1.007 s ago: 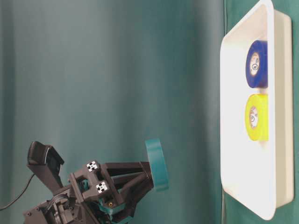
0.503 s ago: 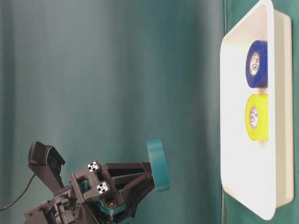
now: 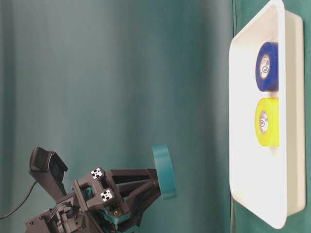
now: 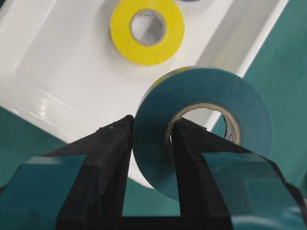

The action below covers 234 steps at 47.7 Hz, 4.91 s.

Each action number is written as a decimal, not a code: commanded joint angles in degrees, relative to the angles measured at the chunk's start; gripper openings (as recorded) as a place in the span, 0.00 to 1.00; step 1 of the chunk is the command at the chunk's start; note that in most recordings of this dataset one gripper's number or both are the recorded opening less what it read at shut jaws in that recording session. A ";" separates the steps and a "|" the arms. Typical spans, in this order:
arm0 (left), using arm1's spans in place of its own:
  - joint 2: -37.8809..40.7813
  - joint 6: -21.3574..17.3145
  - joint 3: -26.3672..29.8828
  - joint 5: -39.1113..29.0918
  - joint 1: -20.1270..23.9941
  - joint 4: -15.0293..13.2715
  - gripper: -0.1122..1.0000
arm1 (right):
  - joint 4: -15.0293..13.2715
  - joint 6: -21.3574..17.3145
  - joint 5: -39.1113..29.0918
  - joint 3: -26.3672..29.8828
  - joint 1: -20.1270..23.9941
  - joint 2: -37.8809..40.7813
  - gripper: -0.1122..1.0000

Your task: Pick up the tape from a random location and place it into the white case.

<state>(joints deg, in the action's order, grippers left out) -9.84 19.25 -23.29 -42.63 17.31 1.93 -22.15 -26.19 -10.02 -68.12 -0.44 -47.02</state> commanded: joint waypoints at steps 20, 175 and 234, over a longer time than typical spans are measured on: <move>-0.88 0.00 0.44 0.35 -0.44 -0.18 0.28 | -0.18 0.09 0.26 1.58 -0.09 0.26 0.89; 2.29 -2.46 -8.35 13.01 -0.79 -1.05 0.99 | -0.18 0.00 0.26 1.85 -0.09 0.26 0.89; -1.32 -4.22 -11.43 24.70 -23.82 -0.88 0.97 | -0.18 -0.44 -1.76 4.57 -0.09 0.00 0.89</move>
<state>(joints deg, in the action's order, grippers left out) -8.96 16.00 -34.98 -18.90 -5.80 0.88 -22.15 -26.72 -11.51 -65.13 -0.44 -47.11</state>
